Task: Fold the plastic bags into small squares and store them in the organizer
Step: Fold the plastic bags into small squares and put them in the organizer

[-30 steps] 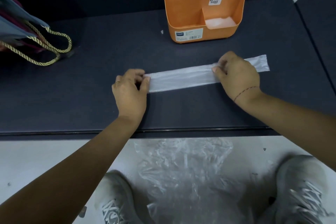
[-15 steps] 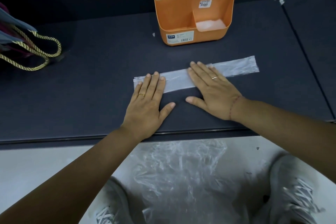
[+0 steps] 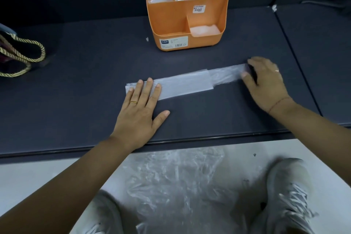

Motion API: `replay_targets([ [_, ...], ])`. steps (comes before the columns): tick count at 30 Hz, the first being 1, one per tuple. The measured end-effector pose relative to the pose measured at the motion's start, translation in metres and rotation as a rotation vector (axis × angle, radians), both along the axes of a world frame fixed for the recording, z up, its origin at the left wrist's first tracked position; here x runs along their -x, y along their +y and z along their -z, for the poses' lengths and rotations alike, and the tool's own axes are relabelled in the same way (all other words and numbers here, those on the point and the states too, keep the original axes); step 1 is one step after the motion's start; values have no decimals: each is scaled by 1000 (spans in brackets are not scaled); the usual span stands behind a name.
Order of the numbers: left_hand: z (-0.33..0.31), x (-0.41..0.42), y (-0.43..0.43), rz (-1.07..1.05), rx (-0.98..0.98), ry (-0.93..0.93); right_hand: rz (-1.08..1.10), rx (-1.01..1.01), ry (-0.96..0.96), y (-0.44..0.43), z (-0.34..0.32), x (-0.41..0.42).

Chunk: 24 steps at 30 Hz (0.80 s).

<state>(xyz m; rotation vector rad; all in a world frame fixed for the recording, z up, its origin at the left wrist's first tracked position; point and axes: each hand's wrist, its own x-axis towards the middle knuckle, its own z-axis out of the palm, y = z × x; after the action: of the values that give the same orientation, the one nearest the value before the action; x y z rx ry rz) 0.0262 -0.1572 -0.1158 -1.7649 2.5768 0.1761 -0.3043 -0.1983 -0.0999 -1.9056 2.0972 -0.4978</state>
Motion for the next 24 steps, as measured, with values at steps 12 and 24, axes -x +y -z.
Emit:
replay_targets([
  [12,0,-1,-1,4,2,-1,228,-56,-242,-19,-12,-5],
  [24,-2,-27,-21,173,-48,0,283,-443,-751,-21,-33,2],
])
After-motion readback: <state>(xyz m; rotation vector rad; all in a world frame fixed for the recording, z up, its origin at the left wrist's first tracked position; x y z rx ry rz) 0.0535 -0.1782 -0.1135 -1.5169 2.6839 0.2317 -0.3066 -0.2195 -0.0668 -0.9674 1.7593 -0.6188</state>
